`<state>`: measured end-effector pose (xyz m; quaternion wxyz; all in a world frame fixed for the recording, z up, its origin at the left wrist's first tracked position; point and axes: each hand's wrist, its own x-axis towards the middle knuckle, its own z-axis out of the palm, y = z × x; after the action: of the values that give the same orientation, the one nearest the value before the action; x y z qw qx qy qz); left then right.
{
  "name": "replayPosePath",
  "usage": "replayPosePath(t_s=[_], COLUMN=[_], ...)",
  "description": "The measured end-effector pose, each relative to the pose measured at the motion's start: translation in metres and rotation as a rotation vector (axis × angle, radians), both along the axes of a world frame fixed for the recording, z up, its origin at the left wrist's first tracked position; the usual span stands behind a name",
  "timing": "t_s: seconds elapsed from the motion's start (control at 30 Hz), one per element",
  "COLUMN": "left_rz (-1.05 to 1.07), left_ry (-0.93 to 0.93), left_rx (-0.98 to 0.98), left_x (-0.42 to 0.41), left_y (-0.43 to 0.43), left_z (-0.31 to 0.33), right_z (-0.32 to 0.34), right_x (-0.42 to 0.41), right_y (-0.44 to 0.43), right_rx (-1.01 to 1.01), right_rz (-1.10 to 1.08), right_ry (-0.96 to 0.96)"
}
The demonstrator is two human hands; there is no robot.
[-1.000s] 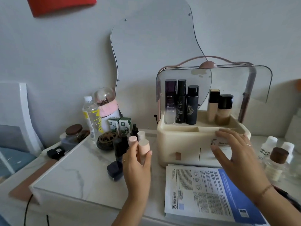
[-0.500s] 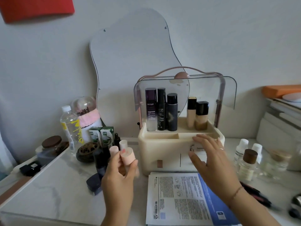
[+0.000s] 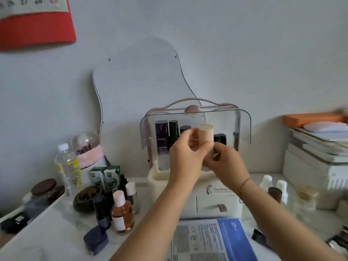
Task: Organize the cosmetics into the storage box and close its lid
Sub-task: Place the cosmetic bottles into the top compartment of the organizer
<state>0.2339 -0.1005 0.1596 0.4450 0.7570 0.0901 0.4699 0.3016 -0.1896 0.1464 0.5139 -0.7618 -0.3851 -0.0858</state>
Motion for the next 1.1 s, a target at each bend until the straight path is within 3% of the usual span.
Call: replayPosePath(t_s=[0.2,0.33,0.53,0.67,0.8,0.97,1.1], left_rz=[0.041,0.074,0.082,0.081,0.032,0.002,0.007], left_ry=[0.299,0.364,0.315,0.416,0.564,0.703,0.704], left_rx=[-0.021,0.051,0.403,0.617,0.654,0.549,0.543], left_x=[0.048,0.059,0.072,0.087,0.099,0.101,0.097], left_y=[0.023,0.034,0.042,0.047,0.048,0.049,0.059], left_z=[-0.021,-0.029,-0.010,0.016,0.032,0.043,0.045], right_z=[0.002,-0.005,-0.008,-0.012,-0.014,-0.012,-0.012], right_x=[0.049,0.059,0.060,0.058,0.057,0.057,0.057], right_y=[0.015,0.020,0.022,0.023,0.024,0.024,0.024], right_rx=[-0.245,-0.403,-0.423,-0.371,-0.332,-0.314,-0.330], right_rz=[-0.161,-0.212,-0.282,-0.309,-0.329,-0.320,-0.319], right_ry=[0.133,0.151,0.108,0.110,0.116,0.139,0.131])
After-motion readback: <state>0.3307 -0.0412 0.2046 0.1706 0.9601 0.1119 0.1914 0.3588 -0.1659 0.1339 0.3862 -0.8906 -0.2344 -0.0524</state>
